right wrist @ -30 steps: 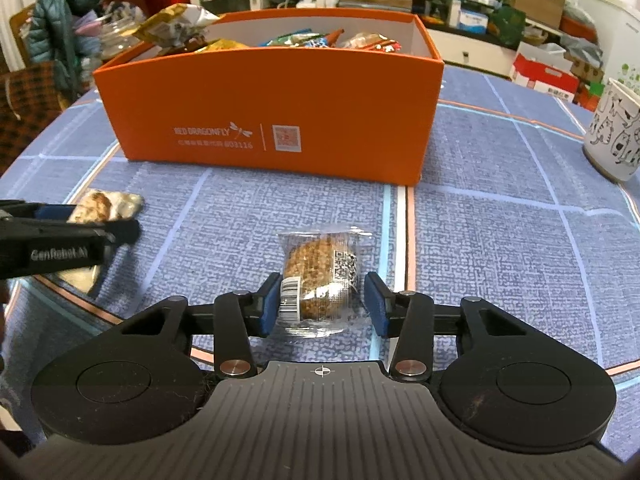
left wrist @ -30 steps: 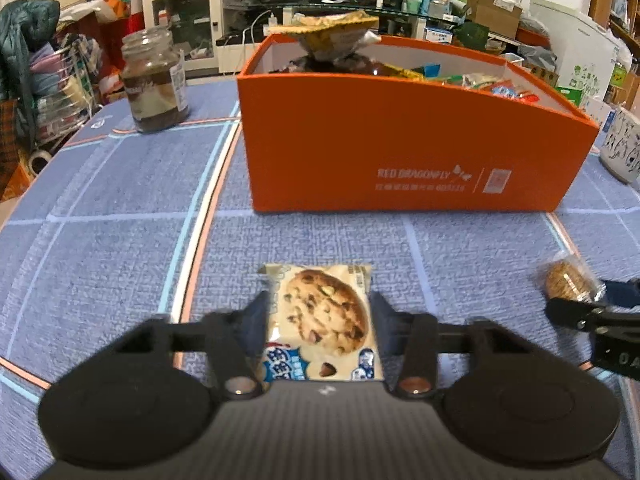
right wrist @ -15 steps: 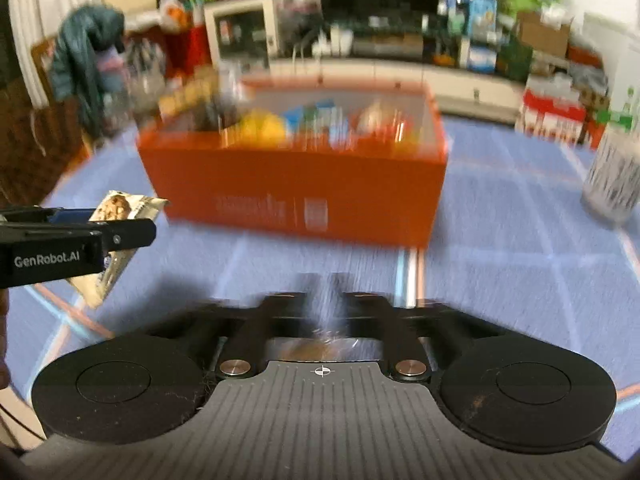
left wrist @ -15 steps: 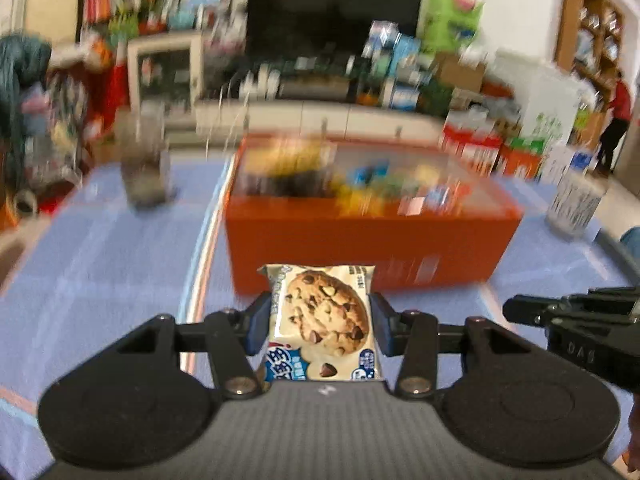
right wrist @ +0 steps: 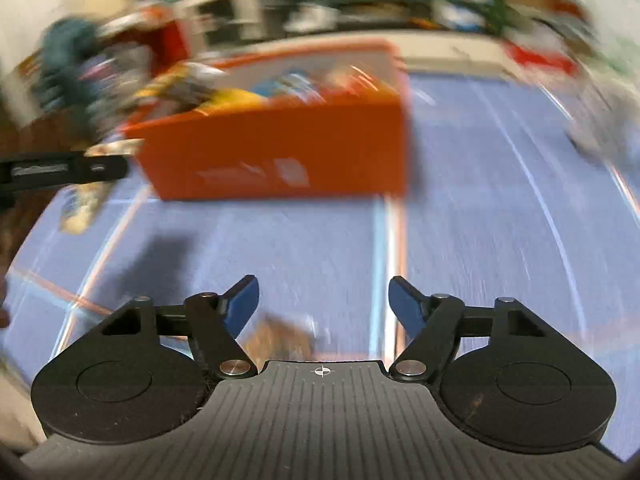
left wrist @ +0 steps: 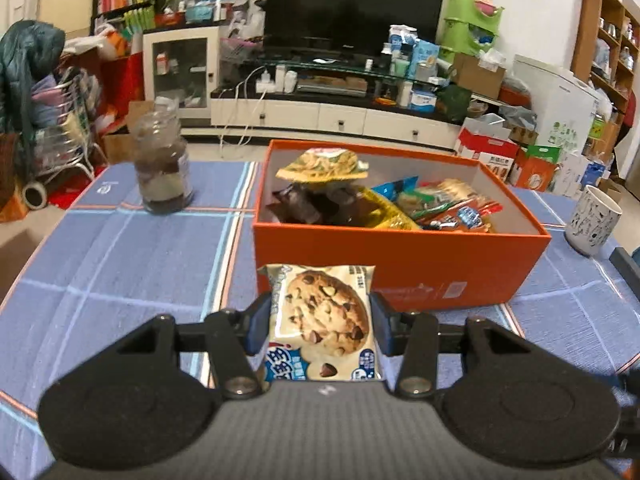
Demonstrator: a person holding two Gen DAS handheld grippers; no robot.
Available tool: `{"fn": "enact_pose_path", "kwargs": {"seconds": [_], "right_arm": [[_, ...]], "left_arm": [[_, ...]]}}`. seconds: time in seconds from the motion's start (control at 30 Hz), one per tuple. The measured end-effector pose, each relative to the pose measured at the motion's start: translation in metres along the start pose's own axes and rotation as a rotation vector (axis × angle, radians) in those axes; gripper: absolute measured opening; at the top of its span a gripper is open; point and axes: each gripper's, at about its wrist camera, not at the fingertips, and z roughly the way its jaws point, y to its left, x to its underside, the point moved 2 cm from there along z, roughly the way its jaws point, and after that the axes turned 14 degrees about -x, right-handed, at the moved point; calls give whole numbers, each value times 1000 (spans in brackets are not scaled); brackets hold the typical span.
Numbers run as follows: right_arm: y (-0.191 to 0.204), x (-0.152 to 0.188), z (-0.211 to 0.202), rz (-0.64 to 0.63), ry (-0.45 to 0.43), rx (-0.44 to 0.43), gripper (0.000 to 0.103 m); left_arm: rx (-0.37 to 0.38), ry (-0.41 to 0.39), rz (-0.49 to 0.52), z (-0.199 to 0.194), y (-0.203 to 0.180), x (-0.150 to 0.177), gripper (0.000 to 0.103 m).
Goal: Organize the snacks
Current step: 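Lift the cookie pack and oat cookie bag over the orange box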
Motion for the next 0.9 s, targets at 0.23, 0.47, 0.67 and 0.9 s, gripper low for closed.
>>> {"fn": "enact_pose_path", "kwargs": {"seconds": [0.23, 0.47, 0.67, 0.9], "right_arm": [[50, 46, 18, -10, -34, 134, 58], [48, 49, 26, -89, -16, 133, 26], [40, 33, 0, -99, -22, 95, 25], [39, -56, -38, -156, -176, 49, 25]], "left_arm": [[39, -38, -10, -20, 6, -3, 47], [46, -35, -48, -26, 28, -4, 47], [68, -57, -48, -37, 26, -7, 47], [105, -130, -28, -48, 5, -38, 47]]}}
